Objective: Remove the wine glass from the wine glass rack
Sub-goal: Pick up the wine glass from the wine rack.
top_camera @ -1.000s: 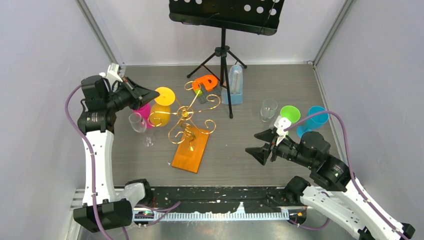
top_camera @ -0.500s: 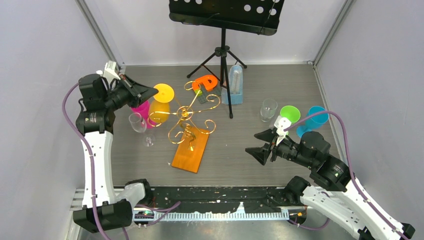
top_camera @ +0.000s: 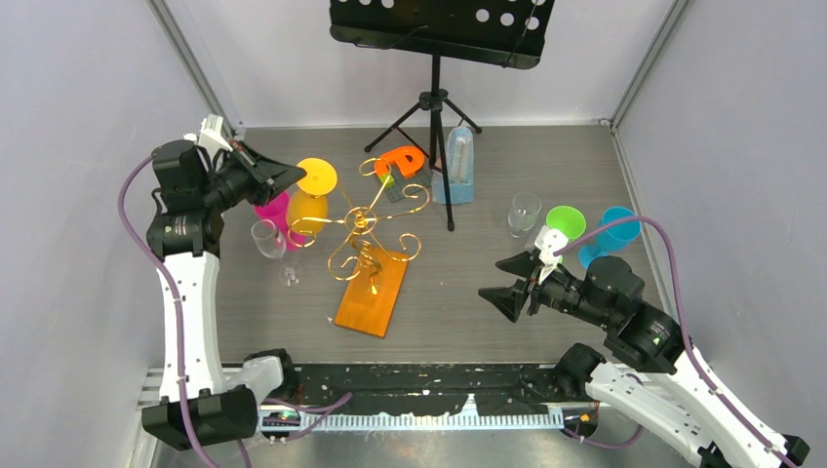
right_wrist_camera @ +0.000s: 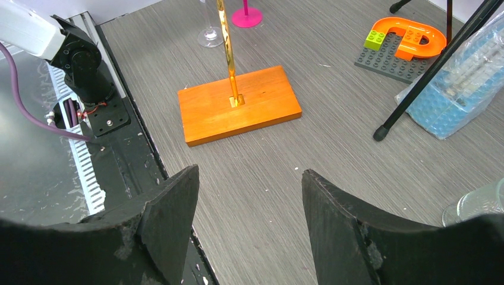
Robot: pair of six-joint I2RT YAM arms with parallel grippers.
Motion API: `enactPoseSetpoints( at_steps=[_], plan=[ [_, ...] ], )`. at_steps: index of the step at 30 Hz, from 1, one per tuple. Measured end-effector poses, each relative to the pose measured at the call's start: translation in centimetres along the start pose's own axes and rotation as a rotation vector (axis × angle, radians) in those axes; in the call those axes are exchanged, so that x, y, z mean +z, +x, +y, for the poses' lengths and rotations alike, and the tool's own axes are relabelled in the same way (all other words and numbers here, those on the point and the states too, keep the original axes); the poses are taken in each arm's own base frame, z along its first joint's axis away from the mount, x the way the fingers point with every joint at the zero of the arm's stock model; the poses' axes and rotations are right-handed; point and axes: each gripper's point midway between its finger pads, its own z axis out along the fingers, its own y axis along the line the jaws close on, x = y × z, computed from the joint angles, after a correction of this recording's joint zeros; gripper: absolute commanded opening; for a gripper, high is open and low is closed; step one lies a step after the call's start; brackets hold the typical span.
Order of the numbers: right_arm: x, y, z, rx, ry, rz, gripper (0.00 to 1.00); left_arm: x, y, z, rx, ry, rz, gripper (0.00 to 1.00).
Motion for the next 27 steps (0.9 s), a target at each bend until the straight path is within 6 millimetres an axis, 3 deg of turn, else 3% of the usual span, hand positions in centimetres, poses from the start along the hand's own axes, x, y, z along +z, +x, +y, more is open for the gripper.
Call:
enactPoseSetpoints(
  at_steps=[9,17,27],
  plan=[
    [0.0,0.0,0.0,0.000,0.000,0.000,0.70,1.0,-0.5,0.7,-0.018,-0.008,0.012,0.00],
    [-0.1,0.0,0.0,-0.001,0.001,-0.004,0.70,1.4,-1.1,-0.7,-0.017,0.060,0.010,0.00],
    [-0.2,0.1,0.0,-0.001,0.001,-0.004,0.70,2.6,-0.2,-1.8,0.000,0.112,0.060,0.00]
  ],
)
